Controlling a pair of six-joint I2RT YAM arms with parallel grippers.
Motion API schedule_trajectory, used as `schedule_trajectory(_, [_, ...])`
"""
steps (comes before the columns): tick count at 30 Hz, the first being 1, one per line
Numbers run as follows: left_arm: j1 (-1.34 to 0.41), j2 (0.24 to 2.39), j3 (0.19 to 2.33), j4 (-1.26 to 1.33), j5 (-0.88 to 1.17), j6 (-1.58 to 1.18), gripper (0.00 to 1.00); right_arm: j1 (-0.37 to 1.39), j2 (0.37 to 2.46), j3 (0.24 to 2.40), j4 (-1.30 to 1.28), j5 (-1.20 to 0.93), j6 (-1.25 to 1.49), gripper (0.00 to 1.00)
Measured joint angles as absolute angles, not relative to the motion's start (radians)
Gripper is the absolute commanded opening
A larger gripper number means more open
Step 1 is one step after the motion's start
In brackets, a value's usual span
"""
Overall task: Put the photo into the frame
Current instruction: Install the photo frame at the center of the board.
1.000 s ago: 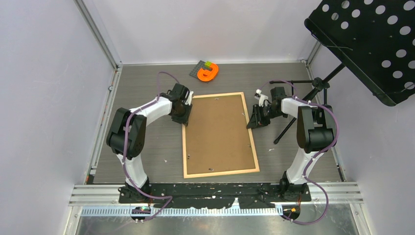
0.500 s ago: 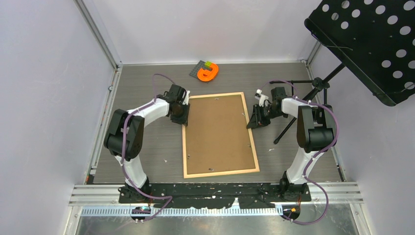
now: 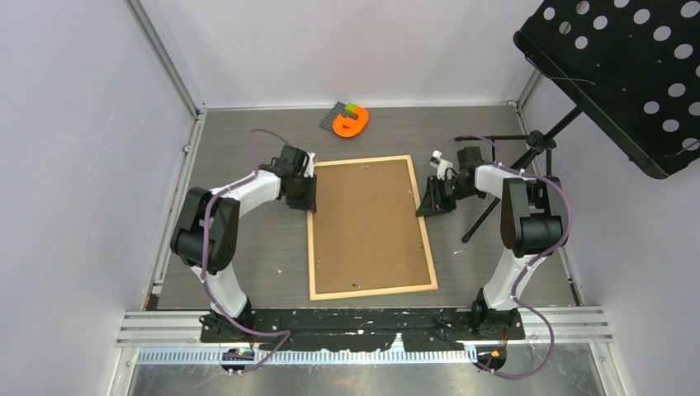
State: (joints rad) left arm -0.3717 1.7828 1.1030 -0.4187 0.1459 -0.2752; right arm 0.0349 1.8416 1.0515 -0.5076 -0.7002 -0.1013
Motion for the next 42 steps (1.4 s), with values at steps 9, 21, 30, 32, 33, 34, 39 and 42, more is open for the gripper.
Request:
schedule_trajectory(9, [-0.338,1.782,1.101,-0.419,0.184,-0.29,0.28,0.035,1.842,1.052,-0.508,-0.701,-0.101,0.06])
schedule_trajectory(21, [-0.316,1.782,1.09,-0.426,0.223,-0.293,0.25,0.034,1.842,1.052,-0.508,-0.701,-0.101,0.06])
schedule_trajectory(30, [-0.305,1.782,1.09,-0.426,0.24,-0.307,0.32,0.033,1.847,1.052,-0.506,-0.713,-0.101,0.06])
schedule_trajectory(32, [-0.298,1.782,1.09,-0.427,0.253,-0.307,0.36,0.033,1.847,1.052,-0.506,-0.714,-0.1,0.06])
schedule_trajectory(33, [-0.292,1.782,1.09,-0.427,0.258,-0.307,0.38,0.033,1.847,1.052,-0.506,-0.714,-0.1,0.06])
schedule_trajectory(34, [-0.288,1.782,1.09,-0.427,0.261,-0.308,0.39,0.033,1.847,1.052,-0.506,-0.714,-0.1,0.06])
schedule_trajectory(39, [-0.261,1.782,1.09,-0.429,0.283,-0.309,0.4,0.033,1.847,1.052,-0.506,-0.714,-0.101,0.06])
schedule_trajectory(42, [-0.257,1.782,1.09,-0.431,0.289,-0.31,0.4,0.033,1.847,1.052,-0.506,-0.714,-0.101,0.06])
